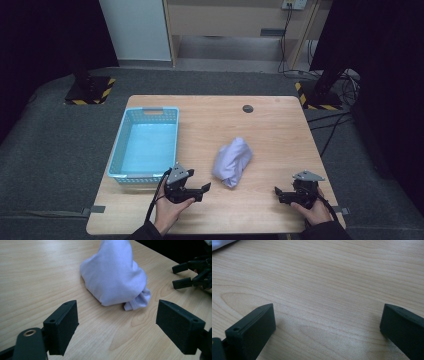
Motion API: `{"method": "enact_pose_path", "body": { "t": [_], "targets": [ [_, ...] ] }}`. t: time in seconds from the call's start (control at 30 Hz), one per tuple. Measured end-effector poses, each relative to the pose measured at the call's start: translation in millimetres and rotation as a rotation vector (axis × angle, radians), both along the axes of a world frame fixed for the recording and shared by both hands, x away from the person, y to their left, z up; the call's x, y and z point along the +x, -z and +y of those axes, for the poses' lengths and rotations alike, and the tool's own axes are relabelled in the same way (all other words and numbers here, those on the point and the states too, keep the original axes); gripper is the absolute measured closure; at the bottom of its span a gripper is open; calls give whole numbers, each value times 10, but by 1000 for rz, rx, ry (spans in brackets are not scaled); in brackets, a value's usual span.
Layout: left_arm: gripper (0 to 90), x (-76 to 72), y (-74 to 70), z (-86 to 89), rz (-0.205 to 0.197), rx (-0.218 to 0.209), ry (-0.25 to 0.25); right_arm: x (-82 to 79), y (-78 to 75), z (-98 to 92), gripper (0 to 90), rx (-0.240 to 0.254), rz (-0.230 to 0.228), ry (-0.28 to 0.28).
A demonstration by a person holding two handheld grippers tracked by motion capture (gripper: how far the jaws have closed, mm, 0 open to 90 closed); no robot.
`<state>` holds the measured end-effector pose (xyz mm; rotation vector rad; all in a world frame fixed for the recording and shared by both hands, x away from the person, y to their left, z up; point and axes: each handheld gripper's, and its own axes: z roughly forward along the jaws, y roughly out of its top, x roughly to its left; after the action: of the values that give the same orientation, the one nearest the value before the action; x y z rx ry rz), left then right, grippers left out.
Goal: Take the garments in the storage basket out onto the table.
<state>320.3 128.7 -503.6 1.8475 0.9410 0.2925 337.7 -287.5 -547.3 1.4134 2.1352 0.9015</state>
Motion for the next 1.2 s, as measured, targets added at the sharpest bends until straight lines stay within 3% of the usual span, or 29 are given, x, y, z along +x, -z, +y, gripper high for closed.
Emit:
{"method": "enact_pose_path", "body": {
  "t": [0.5, 0.77, 1.2],
  "targets": [
    [162, -56, 69, 62, 63, 12, 2, -1, 0, 1, 5, 1, 1, 1],
    [162, -65, 101, 152, 103, -4, -24, 0, 0, 0, 4, 0, 0, 0],
    [163, -84, 113, 295, 125, -6, -54, -1, 0, 1, 4, 1, 1, 1]
  ]
}}
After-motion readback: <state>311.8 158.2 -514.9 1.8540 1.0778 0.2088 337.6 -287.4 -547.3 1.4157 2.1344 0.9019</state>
